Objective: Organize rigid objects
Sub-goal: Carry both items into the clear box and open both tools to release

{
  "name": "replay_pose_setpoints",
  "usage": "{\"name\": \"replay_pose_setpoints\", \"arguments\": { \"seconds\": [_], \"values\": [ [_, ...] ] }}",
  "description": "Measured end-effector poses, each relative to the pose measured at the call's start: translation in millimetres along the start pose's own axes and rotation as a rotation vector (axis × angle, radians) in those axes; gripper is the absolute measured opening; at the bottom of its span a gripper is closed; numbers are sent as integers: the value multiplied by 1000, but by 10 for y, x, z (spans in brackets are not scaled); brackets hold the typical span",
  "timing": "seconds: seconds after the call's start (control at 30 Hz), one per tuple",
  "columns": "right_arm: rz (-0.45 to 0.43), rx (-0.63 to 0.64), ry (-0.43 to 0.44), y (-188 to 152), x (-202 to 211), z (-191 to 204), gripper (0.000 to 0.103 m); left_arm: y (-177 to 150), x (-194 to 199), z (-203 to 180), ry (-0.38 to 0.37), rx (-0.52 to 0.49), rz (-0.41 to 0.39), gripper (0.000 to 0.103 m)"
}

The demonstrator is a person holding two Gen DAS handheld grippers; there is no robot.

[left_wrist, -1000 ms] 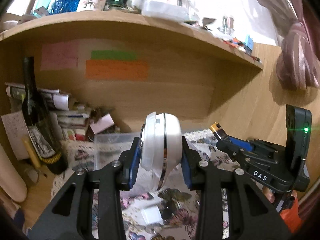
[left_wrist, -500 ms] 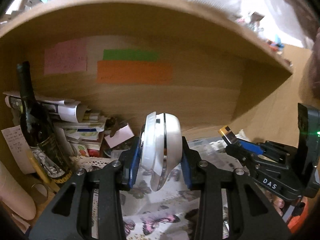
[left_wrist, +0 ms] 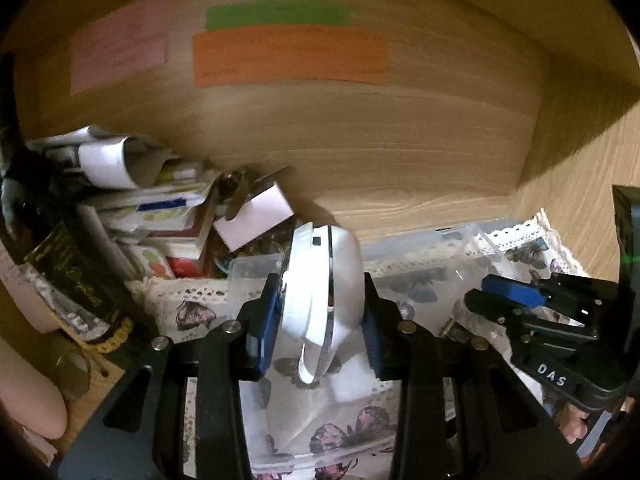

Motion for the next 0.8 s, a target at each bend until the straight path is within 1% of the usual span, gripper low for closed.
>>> {"name": "replay_pose_setpoints", "arguments": {
  "seconds": [0.07,0.17,0.23,0.3,0.4,0.47,0.5,0.63,0.67,0.7,0.77,0.8],
  "values": [
    [9,-3,2,-8,-28,-15,21,0,-17,-91,0,-31,2,37],
    [4,-17,-1,17,-13,-45,21,8,-78,-155,-18,-45,10,38],
    [-7,-27,2,42,21,-60,21,-9,-132,-206,-60,-38,36,40],
    [-12,-36,3,56,71,-101,23,-25,-179,-252,-88,-29,63,43],
    [-25,-37,-9,56,174,-137,29,-45,-222,-309,-111,-29,87,47],
    [-34,-33,-13,53,230,-139,34,-61,-242,-333,-138,-21,109,50],
    [-39,-29,-16,50,255,-132,35,-71,-237,-337,-150,-12,116,52],
    [-57,-9,-36,26,363,-104,41,-103,-210,-320,-174,32,143,54],
    [-64,-7,-39,19,393,-97,44,-104,-191,-311,-180,41,143,57],
    [-70,-6,-42,12,429,-92,45,-108,-149,-293,-189,53,139,64],
    [-79,-3,-34,6,484,-81,49,-105,-65,-278,-197,71,127,74],
    [-86,-1,-37,4,513,-75,51,-102,-15,-277,-196,76,117,75]
  ]
}}
Point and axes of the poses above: each gripper's, at about its wrist camera, not at the fingertips, and x roughly against the way its jaws point, z to its left, y to its top, the point moved 3 cm from there along -x, roughly the way its jaws point, and after that the axes turned 7 degrees about -y, right-handed, at the moved point
